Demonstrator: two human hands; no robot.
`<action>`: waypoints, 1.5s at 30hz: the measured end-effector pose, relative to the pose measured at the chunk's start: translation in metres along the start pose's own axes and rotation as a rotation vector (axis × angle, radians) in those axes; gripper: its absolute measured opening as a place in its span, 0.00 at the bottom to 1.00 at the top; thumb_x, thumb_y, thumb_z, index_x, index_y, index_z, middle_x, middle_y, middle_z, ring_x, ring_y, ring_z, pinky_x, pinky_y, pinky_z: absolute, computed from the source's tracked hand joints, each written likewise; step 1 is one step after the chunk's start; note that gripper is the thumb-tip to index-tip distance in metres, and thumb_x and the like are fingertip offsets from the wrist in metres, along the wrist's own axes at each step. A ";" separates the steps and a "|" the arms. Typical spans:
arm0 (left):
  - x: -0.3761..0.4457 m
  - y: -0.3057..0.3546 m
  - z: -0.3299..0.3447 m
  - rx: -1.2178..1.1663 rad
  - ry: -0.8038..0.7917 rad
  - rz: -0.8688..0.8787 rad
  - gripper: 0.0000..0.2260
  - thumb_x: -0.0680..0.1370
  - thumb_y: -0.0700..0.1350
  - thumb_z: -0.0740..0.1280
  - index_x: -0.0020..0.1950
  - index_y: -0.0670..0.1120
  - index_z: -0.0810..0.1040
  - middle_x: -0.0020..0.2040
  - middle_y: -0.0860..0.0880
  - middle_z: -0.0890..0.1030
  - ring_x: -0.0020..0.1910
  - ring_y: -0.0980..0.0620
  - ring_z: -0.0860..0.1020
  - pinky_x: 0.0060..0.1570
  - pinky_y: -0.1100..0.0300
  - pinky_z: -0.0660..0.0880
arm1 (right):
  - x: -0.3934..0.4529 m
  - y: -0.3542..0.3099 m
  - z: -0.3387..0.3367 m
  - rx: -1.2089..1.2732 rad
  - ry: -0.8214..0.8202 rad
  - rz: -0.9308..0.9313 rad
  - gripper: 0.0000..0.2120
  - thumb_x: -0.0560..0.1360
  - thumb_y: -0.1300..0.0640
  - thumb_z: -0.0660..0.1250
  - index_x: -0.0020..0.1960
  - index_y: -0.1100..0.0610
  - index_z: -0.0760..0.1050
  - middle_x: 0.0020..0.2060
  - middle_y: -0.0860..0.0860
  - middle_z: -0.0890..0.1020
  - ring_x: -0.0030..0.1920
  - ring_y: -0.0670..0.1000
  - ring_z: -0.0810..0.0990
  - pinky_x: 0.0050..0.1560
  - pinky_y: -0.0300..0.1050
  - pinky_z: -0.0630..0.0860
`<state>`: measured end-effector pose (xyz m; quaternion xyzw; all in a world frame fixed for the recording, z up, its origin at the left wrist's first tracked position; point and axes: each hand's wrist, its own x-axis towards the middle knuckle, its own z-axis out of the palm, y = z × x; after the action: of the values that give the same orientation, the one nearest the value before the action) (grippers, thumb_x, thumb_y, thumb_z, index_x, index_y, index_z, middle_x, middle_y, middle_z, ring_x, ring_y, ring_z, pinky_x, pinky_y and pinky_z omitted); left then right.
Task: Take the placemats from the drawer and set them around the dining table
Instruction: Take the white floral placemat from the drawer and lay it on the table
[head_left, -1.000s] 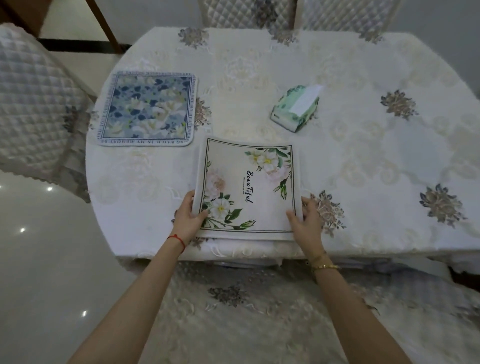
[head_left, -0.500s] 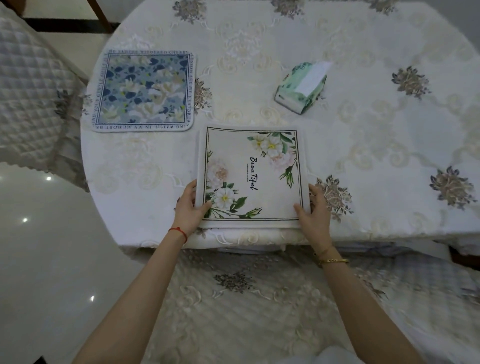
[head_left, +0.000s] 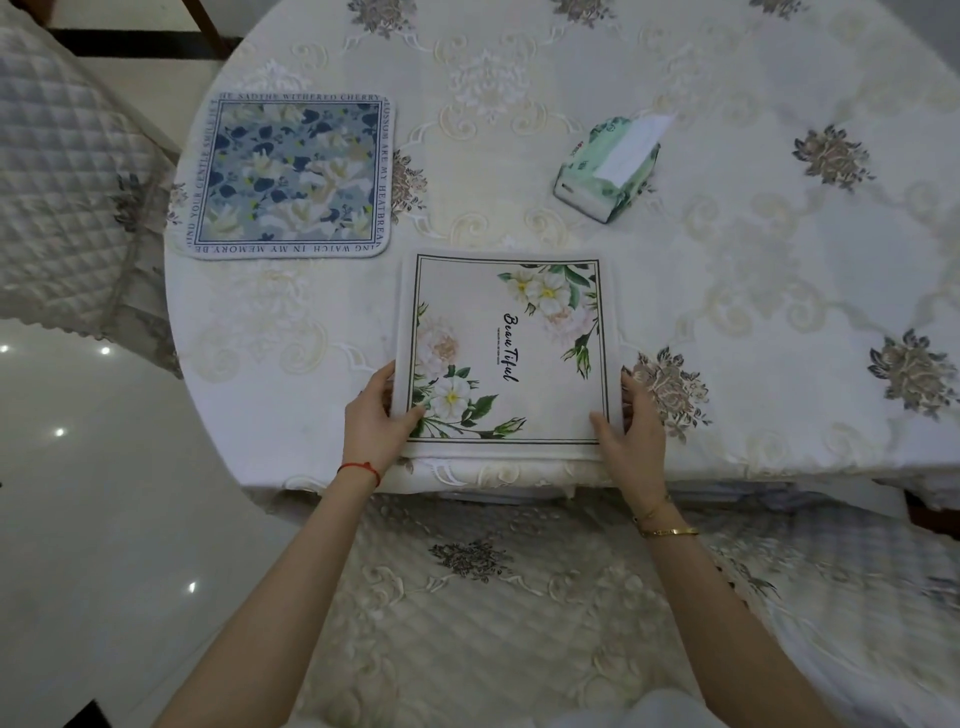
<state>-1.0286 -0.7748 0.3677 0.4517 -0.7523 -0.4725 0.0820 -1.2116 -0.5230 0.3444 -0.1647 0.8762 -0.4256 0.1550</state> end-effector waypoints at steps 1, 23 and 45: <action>0.001 0.000 0.000 0.024 0.016 0.015 0.27 0.70 0.40 0.74 0.68 0.48 0.72 0.54 0.50 0.81 0.48 0.56 0.78 0.54 0.64 0.74 | 0.001 0.002 0.000 -0.062 0.022 -0.036 0.27 0.75 0.59 0.70 0.71 0.57 0.66 0.64 0.54 0.74 0.63 0.54 0.73 0.63 0.59 0.72; 0.168 0.049 0.044 0.607 -0.134 0.545 0.28 0.81 0.52 0.58 0.78 0.44 0.54 0.78 0.45 0.56 0.78 0.48 0.51 0.76 0.54 0.44 | 0.165 -0.087 0.117 -0.641 -0.329 -0.575 0.29 0.82 0.46 0.54 0.78 0.58 0.55 0.78 0.53 0.57 0.78 0.54 0.50 0.77 0.56 0.45; 0.141 0.047 0.038 0.551 -0.220 0.612 0.32 0.80 0.54 0.61 0.78 0.44 0.51 0.79 0.48 0.52 0.78 0.52 0.48 0.76 0.59 0.43 | 0.148 -0.057 0.057 -0.560 -0.261 -0.511 0.29 0.81 0.46 0.55 0.78 0.58 0.56 0.77 0.54 0.57 0.78 0.52 0.50 0.78 0.50 0.44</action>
<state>-1.1596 -0.8499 0.3413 0.1594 -0.9541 -0.2531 0.0139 -1.3115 -0.6583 0.3366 -0.4659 0.8621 -0.1704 0.1034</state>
